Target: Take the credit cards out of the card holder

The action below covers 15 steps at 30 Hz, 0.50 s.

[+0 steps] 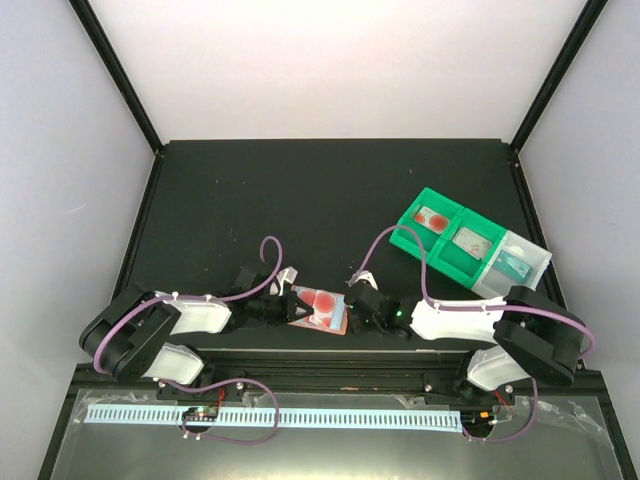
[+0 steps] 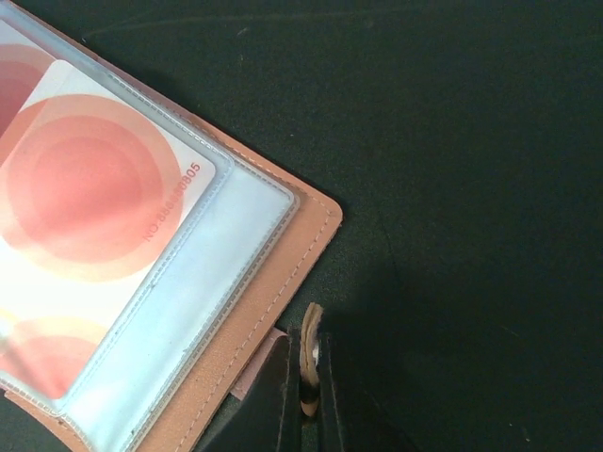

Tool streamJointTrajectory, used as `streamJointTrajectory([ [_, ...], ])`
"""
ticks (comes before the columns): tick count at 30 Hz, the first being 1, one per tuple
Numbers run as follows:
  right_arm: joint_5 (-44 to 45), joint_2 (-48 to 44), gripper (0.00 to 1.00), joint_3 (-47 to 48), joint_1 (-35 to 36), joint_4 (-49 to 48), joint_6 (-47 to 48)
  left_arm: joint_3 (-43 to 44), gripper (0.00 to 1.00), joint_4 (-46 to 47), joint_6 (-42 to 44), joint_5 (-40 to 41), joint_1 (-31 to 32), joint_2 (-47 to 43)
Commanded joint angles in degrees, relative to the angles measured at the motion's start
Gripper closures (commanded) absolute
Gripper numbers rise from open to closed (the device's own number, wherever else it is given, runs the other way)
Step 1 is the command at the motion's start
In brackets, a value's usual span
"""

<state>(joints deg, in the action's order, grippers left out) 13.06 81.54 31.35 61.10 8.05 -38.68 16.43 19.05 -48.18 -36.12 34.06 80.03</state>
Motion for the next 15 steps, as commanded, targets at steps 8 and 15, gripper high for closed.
streamJointTrajectory([
  [8,3.5,-2.1,0.99,-1.7,0.2,-1.6,-0.1,0.5,0.98,-0.6,1.4,-0.8,-0.7,1.1],
  [15,3.9,-2.5,0.99,-1.6,0.2,-1.5,0.0,0.3,0.98,-0.7,1.5,-0.6,-0.7,0.8],
])
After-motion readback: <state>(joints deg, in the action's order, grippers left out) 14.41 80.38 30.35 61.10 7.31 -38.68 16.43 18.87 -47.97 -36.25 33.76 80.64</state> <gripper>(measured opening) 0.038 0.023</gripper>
